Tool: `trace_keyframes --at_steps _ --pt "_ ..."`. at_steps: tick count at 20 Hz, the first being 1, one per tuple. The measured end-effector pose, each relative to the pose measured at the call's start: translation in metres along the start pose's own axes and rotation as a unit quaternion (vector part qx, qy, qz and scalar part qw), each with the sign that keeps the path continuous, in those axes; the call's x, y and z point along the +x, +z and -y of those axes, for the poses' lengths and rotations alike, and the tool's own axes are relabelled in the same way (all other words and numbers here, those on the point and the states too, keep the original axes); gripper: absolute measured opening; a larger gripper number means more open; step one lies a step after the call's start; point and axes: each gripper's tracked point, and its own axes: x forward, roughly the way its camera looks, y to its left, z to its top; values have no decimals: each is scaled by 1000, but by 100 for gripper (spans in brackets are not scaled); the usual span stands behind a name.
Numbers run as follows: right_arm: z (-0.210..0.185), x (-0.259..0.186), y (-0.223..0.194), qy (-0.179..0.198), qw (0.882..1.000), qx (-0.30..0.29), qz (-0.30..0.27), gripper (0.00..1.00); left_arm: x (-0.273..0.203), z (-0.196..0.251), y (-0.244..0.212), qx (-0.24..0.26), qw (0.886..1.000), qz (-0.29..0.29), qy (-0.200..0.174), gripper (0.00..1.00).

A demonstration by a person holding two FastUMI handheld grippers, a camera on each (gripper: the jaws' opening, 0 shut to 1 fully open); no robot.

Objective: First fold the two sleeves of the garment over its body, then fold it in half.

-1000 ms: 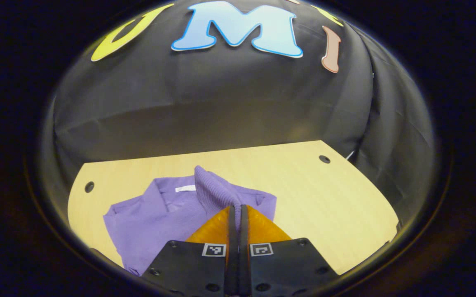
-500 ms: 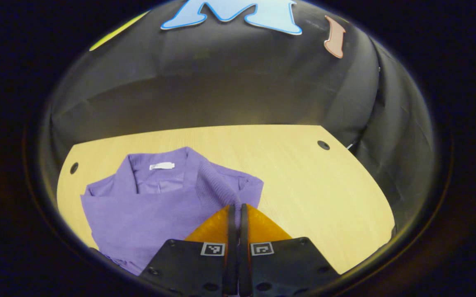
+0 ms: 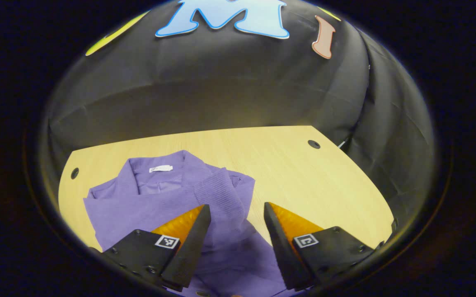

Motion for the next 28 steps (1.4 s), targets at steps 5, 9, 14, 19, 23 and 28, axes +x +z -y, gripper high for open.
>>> trace_keyframes --at_steps 5,9,14,19,23,28 --pt "-1 -2 -1 9 1000 -5 -7 87 -47 -23 -14 10 1000 9 14 90" --pt "1 -4 11 7 1000 -14 -2 85 -89 -46 -42 11 1000 7 25 87" --pt "5 -6 9 -2 999 -34 -15 84 -146 -80 -85 -13 999 2 51 87" --pt "5 -1 7 -13 997 -69 -32 84 -194 -105 -130 -40 996 -11 79 90" --pt "6 2 0 -26 995 -86 -46 86 -223 -112 -169 -57 994 -33 89 90" --pt "6 3 -3 -42 991 -114 -47 89 -253 -114 -218 -66 991 -67 96 87"
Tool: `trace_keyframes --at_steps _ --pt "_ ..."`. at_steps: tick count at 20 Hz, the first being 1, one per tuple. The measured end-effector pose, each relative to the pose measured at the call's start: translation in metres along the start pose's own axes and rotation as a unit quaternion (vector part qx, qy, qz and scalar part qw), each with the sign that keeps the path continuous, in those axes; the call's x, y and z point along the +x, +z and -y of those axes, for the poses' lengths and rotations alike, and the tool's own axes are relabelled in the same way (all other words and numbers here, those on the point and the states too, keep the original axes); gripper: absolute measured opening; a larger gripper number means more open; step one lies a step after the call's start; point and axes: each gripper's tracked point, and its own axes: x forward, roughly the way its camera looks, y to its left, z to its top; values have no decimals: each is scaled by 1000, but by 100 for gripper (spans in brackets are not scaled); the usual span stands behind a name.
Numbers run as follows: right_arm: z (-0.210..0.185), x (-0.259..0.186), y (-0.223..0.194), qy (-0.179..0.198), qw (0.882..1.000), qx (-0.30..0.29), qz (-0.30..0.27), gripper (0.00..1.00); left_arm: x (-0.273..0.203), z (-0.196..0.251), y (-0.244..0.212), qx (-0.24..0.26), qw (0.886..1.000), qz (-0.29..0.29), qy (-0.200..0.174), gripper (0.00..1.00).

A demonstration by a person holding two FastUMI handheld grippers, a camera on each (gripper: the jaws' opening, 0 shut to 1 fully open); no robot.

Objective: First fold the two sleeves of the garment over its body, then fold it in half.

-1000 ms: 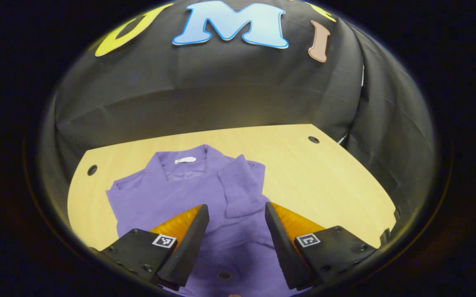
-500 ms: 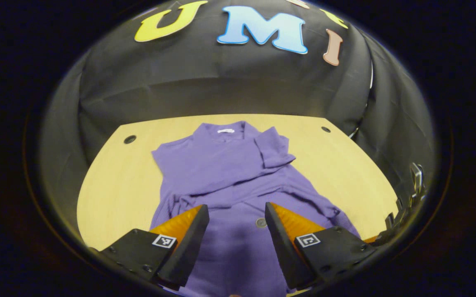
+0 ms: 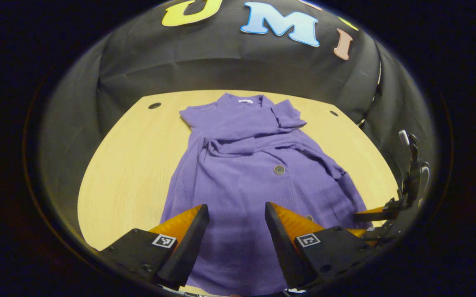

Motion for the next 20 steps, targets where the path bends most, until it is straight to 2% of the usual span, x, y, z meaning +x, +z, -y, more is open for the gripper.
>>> trace_keyframes --at_steps 3,7,8,10,11,12,14,15,18,20 --pt "0 1 0 -9 1000 -9 1 89 -7 -6 -26 13 1000 -24 5 90" --pt "-1 1 0 -13 1000 -4 5 89 -9 -10 -51 17 999 -48 10 87" --pt "-1 2 0 -14 1000 -4 6 89 -9 -10 -58 18 998 -55 12 91" --pt "-1 2 1 -14 1000 -2 7 89 -9 -10 -69 24 997 -68 14 90" --pt "-1 1 1 -15 1000 -1 7 89 -8 -11 -75 27 997 -75 17 87" --pt "-1 2 0 -15 1000 0 7 89 -5 -12 -81 31 996 -83 21 90" --pt "-1 2 0 -15 1000 2 7 89 -1 -13 -88 43 994 -95 33 94" --pt "-1 2 1 -15 1000 2 7 89 2 -15 -87 51 994 -93 36 92" --pt "-1 2 0 -16 1000 4 7 89 4 -14 -85 37 994 -89 42 96" --pt "-2 3 -1 -18 1000 2 3 89 5 -11 -86 37 995 -86 45 94"
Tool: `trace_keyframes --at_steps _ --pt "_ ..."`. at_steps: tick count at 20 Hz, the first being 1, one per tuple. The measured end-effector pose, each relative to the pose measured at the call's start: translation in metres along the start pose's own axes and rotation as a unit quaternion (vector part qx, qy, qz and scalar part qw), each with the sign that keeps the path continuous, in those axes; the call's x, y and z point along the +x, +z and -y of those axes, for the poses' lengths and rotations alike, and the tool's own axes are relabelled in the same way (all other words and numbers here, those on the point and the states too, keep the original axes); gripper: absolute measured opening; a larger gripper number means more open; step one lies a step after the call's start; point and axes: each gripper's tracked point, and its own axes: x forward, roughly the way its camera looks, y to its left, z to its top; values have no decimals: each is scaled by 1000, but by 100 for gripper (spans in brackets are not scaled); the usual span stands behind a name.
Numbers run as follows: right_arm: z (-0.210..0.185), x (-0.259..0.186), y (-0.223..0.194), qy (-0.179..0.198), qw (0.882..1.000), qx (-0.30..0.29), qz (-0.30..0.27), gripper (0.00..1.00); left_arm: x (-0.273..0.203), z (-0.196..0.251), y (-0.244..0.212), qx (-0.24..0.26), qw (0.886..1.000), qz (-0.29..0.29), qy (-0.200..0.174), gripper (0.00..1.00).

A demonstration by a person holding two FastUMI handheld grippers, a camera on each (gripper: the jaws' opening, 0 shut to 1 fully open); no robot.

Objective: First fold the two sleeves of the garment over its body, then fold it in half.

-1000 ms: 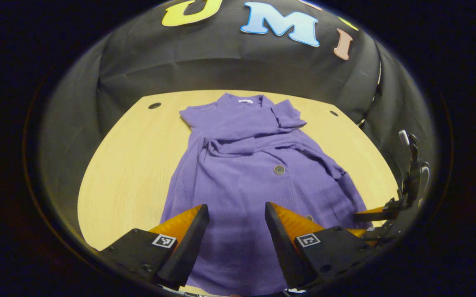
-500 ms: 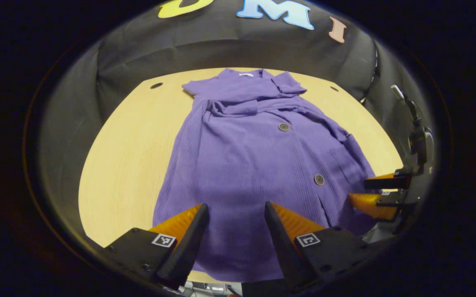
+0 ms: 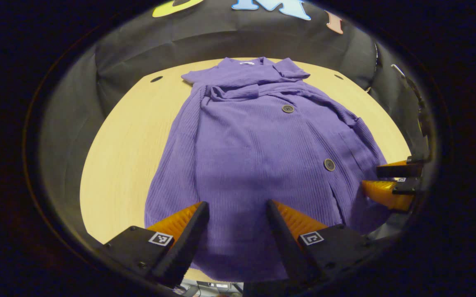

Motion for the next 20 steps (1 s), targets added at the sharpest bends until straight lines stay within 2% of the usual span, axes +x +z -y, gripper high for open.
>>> trace_keyframes --at_steps 2,3,4,6,7,8,9,10,11,13,20 --pt "-3 -1 0 4 1000 -5 -4 90 1 3 1 2 1000 -6 -5 93" --pt "-5 -3 0 2 1000 -6 0 89 0 3 4 1 1000 -7 -6 88" --pt "-5 -1 0 3 1000 -8 0 77 2 3 5 -1 1000 -4 -10 82" --pt "-5 -1 3 7 1000 4 8 76 4 2 9 -3 1000 4 -11 70" --pt "-6 -1 2 7 1000 2 2 48 5 1 11 -13 1000 5 -6 52" --pt "-7 -1 2 10 1000 -2 -3 46 6 2 10 -14 1000 3 -4 35" --pt "-11 9 13 12 1000 12 15 46 4 2 11 -12 1000 2 -2 17" --pt "-10 -1 8 10 1000 14 7 25 4 4 11 -8 1000 2 -1 11" --pt "-10 2 8 9 1000 -1 3 4 5 4 17 -12 1000 -2 3 8" --pt "-11 6 11 12 1000 -2 7 0 6 2 15 -16 1000 3 1 6" --pt "-9 -10 32 29 998 39 33 1 1 -1 41 -37 999 23 -11 7"
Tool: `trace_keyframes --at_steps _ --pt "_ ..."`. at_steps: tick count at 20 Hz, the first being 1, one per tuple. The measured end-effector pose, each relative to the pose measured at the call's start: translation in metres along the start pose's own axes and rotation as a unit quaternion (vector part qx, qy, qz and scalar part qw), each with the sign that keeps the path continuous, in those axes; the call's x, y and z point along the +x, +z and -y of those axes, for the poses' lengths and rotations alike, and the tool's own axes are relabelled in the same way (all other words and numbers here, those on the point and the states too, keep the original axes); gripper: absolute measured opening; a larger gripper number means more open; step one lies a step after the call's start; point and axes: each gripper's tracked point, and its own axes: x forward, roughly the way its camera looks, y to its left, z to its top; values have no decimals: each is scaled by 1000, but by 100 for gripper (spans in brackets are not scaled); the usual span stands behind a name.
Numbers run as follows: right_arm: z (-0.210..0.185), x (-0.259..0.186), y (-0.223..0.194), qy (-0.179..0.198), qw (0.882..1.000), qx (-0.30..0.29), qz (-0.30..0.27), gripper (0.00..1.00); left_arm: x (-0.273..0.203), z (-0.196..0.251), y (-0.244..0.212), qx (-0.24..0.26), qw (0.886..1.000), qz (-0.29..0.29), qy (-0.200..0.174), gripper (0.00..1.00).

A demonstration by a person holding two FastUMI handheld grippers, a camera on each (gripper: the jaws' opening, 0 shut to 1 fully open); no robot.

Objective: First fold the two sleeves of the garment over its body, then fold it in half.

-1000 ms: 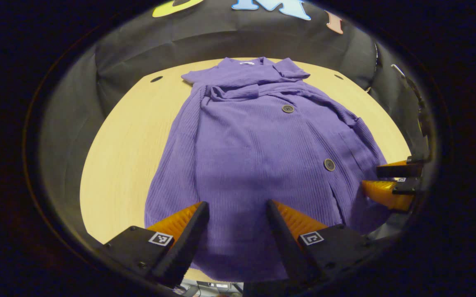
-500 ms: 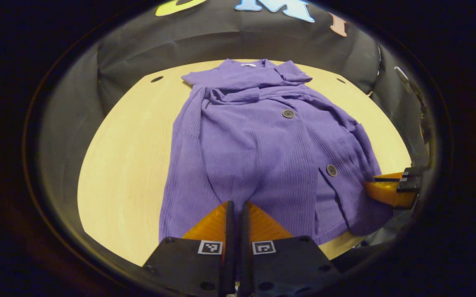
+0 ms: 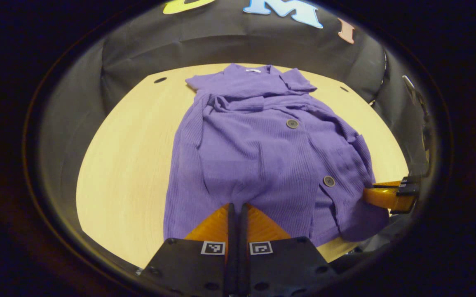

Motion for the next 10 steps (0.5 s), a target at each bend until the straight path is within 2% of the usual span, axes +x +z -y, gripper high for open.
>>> trace_keyframes --at_steps 4,10 --pt "-5 -6 26 6 1000 8 24 1 -4 -2 32 0 1000 25 -4 7" --pt "-8 -11 93 15 997 11 79 1 -4 -8 84 -1 998 60 -6 7"
